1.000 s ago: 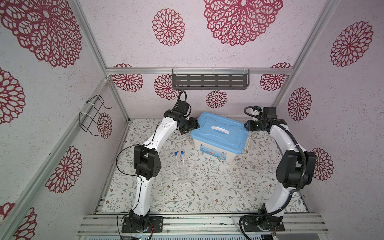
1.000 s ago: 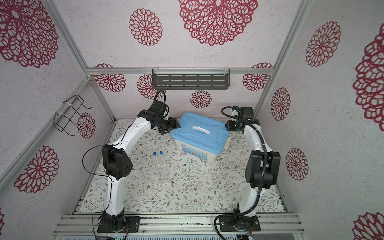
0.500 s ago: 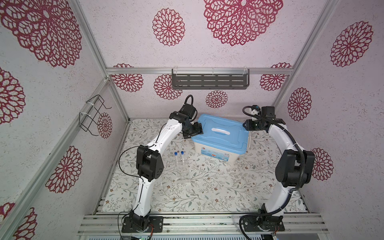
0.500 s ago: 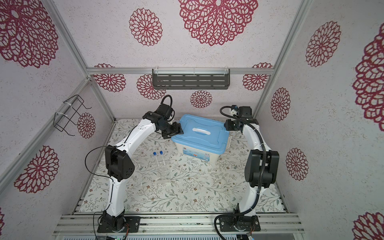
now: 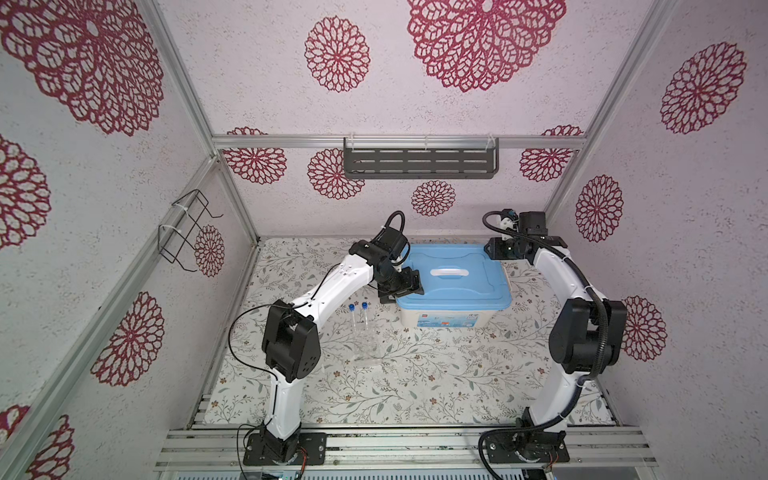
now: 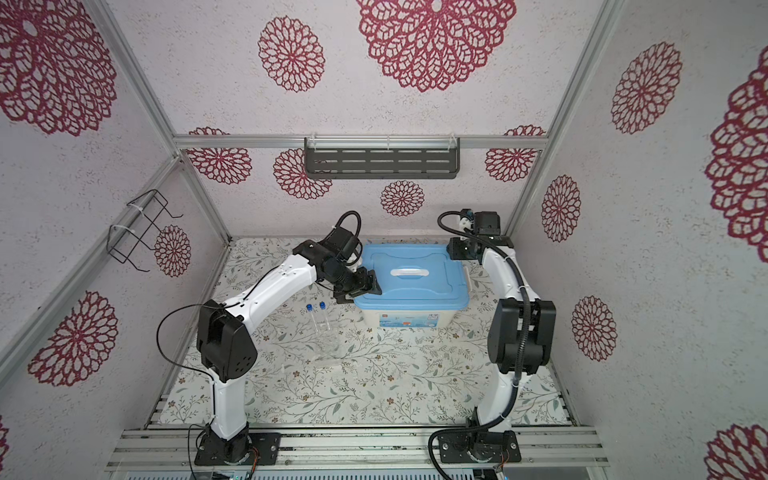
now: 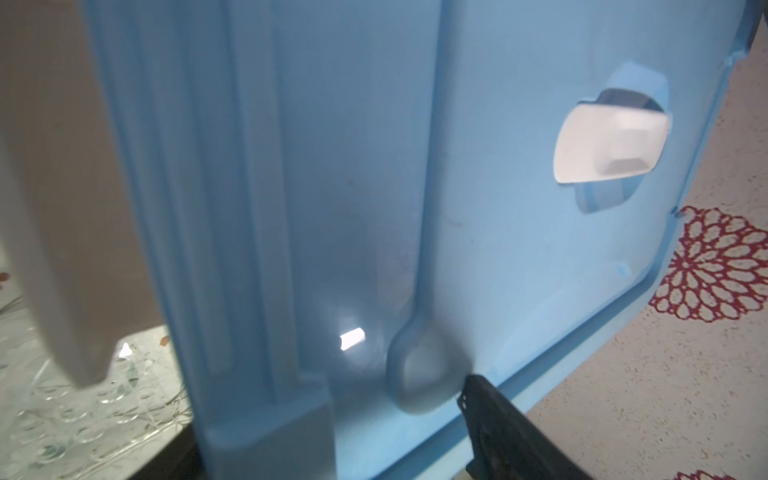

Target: Organize the chemistry lab equipment

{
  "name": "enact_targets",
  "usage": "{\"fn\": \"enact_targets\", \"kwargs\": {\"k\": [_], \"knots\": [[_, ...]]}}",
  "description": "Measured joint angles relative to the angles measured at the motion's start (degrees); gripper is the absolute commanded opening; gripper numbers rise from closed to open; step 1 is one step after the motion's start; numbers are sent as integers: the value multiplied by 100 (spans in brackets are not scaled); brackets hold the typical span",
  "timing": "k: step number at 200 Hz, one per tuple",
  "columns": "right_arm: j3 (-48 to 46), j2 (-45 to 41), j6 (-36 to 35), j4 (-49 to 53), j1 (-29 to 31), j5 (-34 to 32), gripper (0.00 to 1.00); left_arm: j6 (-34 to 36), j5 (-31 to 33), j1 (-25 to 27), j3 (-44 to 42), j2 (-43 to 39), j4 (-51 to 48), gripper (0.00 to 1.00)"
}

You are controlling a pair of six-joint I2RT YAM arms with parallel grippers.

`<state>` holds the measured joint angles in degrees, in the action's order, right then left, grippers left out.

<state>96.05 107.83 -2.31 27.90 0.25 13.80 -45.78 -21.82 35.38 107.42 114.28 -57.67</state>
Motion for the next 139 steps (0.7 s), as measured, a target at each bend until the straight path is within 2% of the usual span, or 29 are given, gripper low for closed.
{"fn": "enact_targets", "kwargs": {"k": [11, 37, 41, 46, 59, 115, 139], "knots": [[13, 0, 33, 35, 59, -48, 57, -13, -39, -7, -164, -136, 63, 84], [125, 0, 142, 260, 125, -155, 65, -46, -61, -59, -389, -511, 81, 86], [140, 0, 195, 313, 101, -151, 68, -46, -55, -63, -400, -579, 72, 86], [155, -7, 273, 385, 68, -125, 77, -44, -52, -68, -411, -647, 59, 86], [142, -57, 527, 466, -33, -44, 81, -39, -39, -94, -407, -855, 57, 87], [-1283, -1401, 1445, 236, -1204, 459, 81, 17, -74, -551, -345, -1333, 155, 88], [-1576, -1655, 1443, 232, -1294, 791, 80, 103, -7, -791, -264, -1252, 129, 88]]}}
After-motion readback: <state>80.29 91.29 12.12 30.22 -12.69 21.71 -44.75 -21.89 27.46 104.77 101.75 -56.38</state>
